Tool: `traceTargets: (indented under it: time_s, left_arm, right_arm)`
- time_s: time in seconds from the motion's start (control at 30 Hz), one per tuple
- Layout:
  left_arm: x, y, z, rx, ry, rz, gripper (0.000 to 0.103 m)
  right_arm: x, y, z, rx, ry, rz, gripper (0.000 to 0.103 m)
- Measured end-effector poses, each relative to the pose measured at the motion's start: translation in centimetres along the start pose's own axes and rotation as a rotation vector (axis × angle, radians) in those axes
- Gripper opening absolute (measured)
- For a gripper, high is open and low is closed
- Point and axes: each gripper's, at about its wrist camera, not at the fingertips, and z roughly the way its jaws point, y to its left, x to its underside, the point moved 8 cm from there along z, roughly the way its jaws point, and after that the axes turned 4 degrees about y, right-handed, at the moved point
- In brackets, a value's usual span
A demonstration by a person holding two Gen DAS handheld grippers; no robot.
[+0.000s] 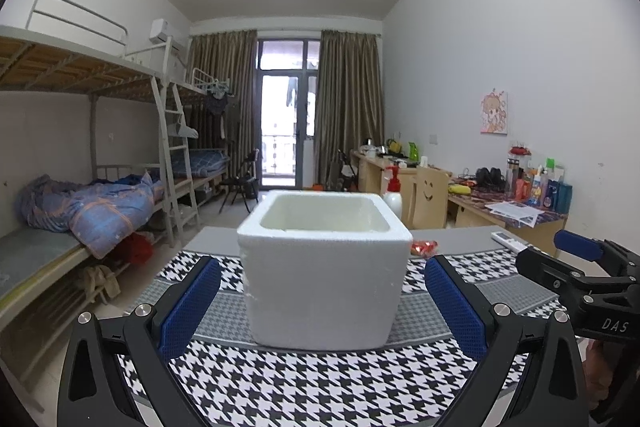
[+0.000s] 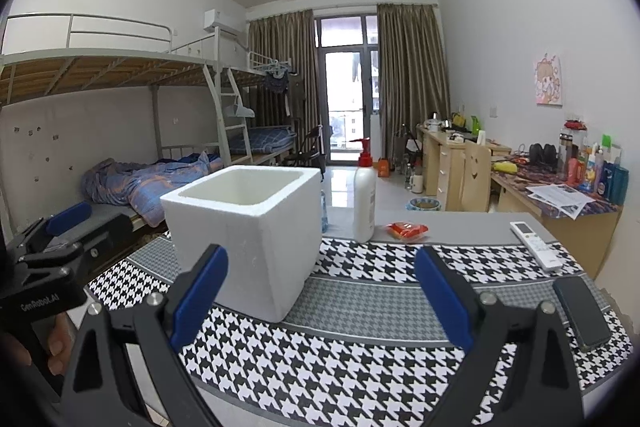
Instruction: Organize soft objects
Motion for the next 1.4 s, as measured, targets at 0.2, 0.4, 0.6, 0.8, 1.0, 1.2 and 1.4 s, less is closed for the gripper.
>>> traceTargets:
  time_s: [0.2, 0.4, 0.6, 0.8, 1.0, 1.2, 1.4]
  left_arm:
    - [0.8, -0.3, 0.0, -0.005, 0.013, 0.009, 0.102]
    - [1.0, -0.2, -0.4, -0.005, 0.013, 0.01, 0.102]
    - [1.3, -0.4, -0.8, 0.002, 0.017, 0.012, 0.102]
    - [1.4, -0.6, -1.2, 0.002, 0.015, 0.015, 0.102]
    - [1.3, -1.0, -1.3, 0.011, 0.016, 0.023, 0.102]
    - [1.3, -1.1, -1.2, 0.007, 0.023, 0.021, 0.102]
    - [1.4, -1.1, -1.1, 0.009, 0.025, 0.022, 0.102]
  right_arm:
    - [0.4, -0.1, 0.0, 0.001, -0.003, 0.011, 0.096]
    - [1.0, -0.1, -0.1, -0.003, 0.005, 0.016, 0.096]
    - [1.2, -0.3, -0.8, 0.005, -0.009, 0.016, 0.096]
    - [1.8, -0.5, -0.7, -0.004, 0.003, 0.03, 0.096]
    - [1.8, -0.4, -0.7, -0.007, 0.001, 0.026, 0.096]
    - [1.8, -0.5, -0.7, -0.01, 0.004, 0.022, 0.096]
    - [1.8, -0.2, -0.6, -0.016, 0.005, 0.017, 0.096]
